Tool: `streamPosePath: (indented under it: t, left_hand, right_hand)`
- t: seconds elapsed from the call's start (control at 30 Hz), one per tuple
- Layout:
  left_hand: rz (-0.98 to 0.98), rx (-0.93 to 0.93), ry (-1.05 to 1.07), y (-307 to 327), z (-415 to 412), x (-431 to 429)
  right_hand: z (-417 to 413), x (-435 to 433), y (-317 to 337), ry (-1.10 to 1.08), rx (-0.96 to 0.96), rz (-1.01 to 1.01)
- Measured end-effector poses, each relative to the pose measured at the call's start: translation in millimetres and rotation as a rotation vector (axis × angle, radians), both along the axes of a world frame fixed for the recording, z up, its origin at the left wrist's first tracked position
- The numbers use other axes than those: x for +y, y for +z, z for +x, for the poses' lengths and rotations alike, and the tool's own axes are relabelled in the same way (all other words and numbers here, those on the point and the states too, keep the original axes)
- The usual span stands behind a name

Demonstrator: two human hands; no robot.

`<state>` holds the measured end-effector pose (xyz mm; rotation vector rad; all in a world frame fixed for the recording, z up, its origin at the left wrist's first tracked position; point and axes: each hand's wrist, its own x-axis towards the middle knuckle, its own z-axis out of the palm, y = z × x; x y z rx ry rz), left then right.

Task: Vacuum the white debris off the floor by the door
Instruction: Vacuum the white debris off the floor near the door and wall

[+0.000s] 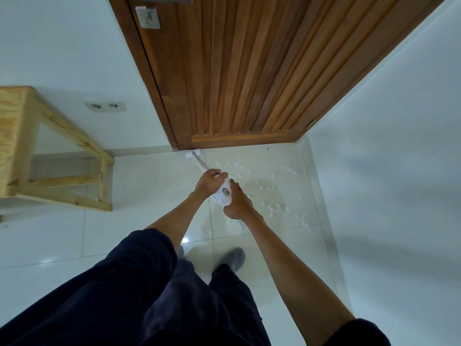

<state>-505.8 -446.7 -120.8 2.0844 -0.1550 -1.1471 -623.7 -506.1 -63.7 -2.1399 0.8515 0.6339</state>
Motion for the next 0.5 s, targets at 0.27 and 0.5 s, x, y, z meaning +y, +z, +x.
streamPosePath:
  t: [0.27, 0.5]
  left_hand:
    - [-0.029, 0.005, 0.002, 1, -30, -50]
    - [-0.037, -0.002, -0.049, 3, -47, -83]
  right_hand:
    - [-27, -50, -11, -0.027, 0.003, -0.007]
    - [-42, -78, -20, -0.047, -0.02, -0.032]
